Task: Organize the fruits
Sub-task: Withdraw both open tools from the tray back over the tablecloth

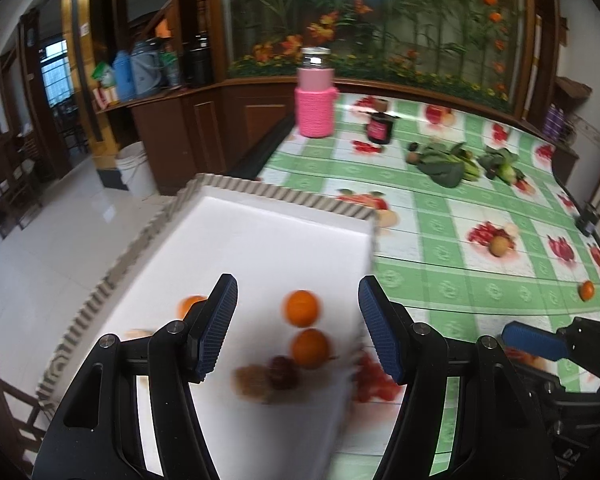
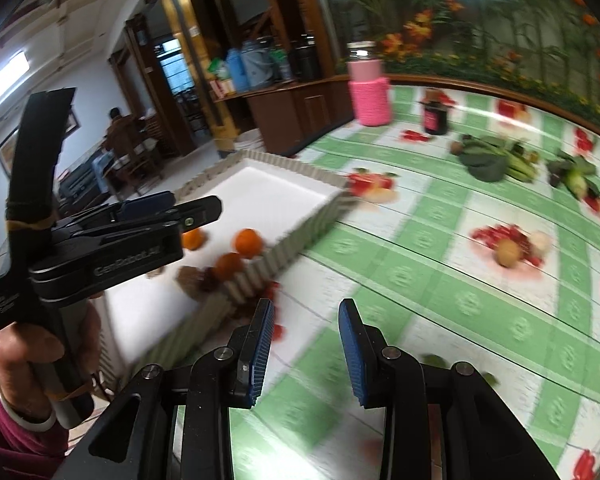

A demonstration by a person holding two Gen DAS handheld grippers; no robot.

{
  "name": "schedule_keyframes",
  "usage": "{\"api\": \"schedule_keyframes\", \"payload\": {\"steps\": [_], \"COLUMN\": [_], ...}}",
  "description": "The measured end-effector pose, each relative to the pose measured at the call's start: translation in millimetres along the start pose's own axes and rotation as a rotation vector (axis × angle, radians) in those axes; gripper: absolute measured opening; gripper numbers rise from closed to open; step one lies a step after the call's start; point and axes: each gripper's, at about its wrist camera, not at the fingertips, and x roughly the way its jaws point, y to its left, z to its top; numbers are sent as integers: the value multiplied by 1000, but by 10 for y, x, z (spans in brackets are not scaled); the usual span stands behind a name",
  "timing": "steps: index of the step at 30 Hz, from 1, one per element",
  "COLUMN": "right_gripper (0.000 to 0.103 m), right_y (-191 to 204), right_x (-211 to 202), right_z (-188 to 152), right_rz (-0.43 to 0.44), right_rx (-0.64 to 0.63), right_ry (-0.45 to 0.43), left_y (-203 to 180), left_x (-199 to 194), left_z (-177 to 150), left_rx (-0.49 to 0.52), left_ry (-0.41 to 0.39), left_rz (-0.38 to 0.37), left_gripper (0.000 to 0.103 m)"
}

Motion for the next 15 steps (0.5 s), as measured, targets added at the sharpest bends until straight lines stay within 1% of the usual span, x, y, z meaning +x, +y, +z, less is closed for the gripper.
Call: {"api": "schedule_keyframes", "payload": {"steps": [3, 7, 12, 15], "right_gripper": [32, 32, 33, 33], "right_y": [-208, -489, -862, -1066], "right_x": [-85, -236, -440, -541], "right_z": [-76, -190, -327, -394], "right_rz": [-39, -75, -140, -166], "right_rx": [33, 91, 162, 203], "right_ry": [-2, -18, -33, -39], "left_y": [-203, -473, -780, -927], "left_x": [23, 86, 170, 237], "left_z": [3, -3, 13, 16], "left_rx": [27, 55, 86, 105], "left_ry": [4, 25, 51, 66], "left_rz": [-25, -77, -137, -156], "left_gripper": [64, 63, 63, 63]}}
